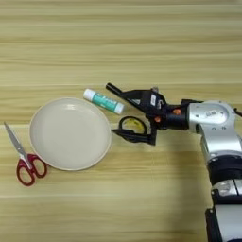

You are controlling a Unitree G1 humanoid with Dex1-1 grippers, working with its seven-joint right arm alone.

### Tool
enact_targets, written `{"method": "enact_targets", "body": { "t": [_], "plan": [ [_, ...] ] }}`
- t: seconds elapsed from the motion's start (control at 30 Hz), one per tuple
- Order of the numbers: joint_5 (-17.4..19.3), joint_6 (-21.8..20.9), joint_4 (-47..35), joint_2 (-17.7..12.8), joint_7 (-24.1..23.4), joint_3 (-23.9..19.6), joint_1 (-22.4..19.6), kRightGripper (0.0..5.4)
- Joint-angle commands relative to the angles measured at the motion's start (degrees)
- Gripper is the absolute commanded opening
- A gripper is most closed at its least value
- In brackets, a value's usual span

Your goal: Move the objects on the table

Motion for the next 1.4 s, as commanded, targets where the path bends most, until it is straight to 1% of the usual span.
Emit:
{"method": "enact_targets", "body": {
  "t": [0.03, 0.2, 0.33, 0.6, 0.9, 1.4],
  "plan": [
    [2.29, 2.19, -9.45, -1.66, -1.68, -0.82, -0.64, 5.38],
    [3.44, 4.44, -16.12, -1.82, -1.80, -0.62, 1.61, 5.38],
    [5.13, 6.24, -20.74, -1.52, -1.48, -0.58, 3.05, 5.38],
    [6.53, 8.62, -27.39, -1.26, -1.12, 0.95, 5.41, 5.38],
    [6.30, 9.46, -29.98, -1.30, -0.87, 2.20, 6.36, 5.38],
    [6.14, 9.40, -30.37, -1.49, -0.77, 2.61, 6.85, 5.38]
  ]
}}
